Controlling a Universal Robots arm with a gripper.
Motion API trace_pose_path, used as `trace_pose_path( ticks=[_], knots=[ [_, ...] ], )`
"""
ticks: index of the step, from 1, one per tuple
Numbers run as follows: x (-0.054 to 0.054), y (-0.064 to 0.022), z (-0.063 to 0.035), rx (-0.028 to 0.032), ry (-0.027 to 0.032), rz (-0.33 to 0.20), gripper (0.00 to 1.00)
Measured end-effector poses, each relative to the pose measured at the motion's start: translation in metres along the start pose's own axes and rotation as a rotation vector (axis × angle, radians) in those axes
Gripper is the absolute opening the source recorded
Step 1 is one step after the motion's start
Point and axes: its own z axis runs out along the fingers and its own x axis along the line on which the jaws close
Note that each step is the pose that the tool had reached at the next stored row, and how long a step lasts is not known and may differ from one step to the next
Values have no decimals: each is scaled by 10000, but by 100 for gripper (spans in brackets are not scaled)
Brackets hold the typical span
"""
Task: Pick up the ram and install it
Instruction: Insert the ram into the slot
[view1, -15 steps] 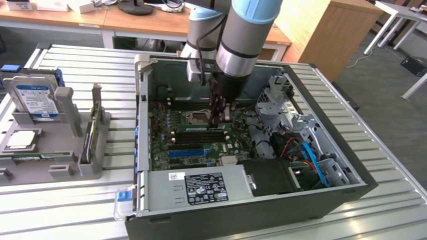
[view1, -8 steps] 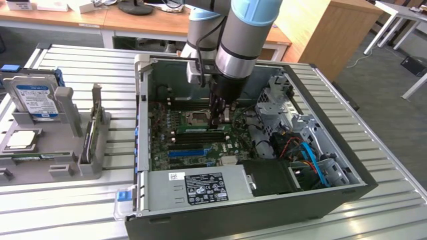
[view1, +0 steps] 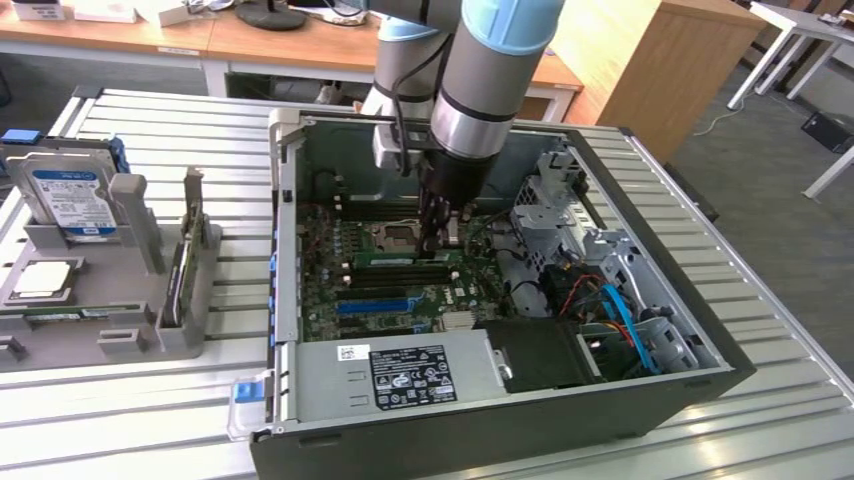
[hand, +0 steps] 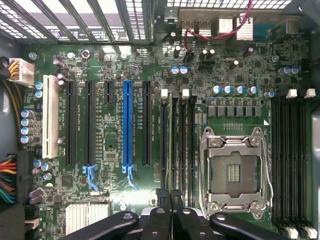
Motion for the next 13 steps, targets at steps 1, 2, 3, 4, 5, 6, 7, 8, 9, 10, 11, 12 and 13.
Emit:
trace_pose_path(
  ticks=[1, 2, 3, 4, 5, 6, 7, 8, 9, 10, 11, 12, 13],
  knots=[
    [0, 0, 4, 0, 3, 0, 12],
    [0, 0, 8, 0, 6, 1, 12],
    [0, 0, 12, 0, 9, 0, 12],
    [0, 0, 18, 0, 11, 0, 12],
    [0, -1, 22, 0, 13, 0, 12],
    [1, -1, 26, 0, 14, 0, 12],
    [1, -1, 29, 0, 16, 1, 12],
    [1, -1, 31, -1, 17, 1, 12],
    [1, -1, 31, -2, 18, 1, 12],
    [1, -1, 32, -1, 17, 1, 12],
    [1, -1, 33, 0, 15, 0, 12],
    [0, -1, 37, 1, 12, 1, 12],
    [0, -2, 43, 2, 13, 0, 12]
  ],
)
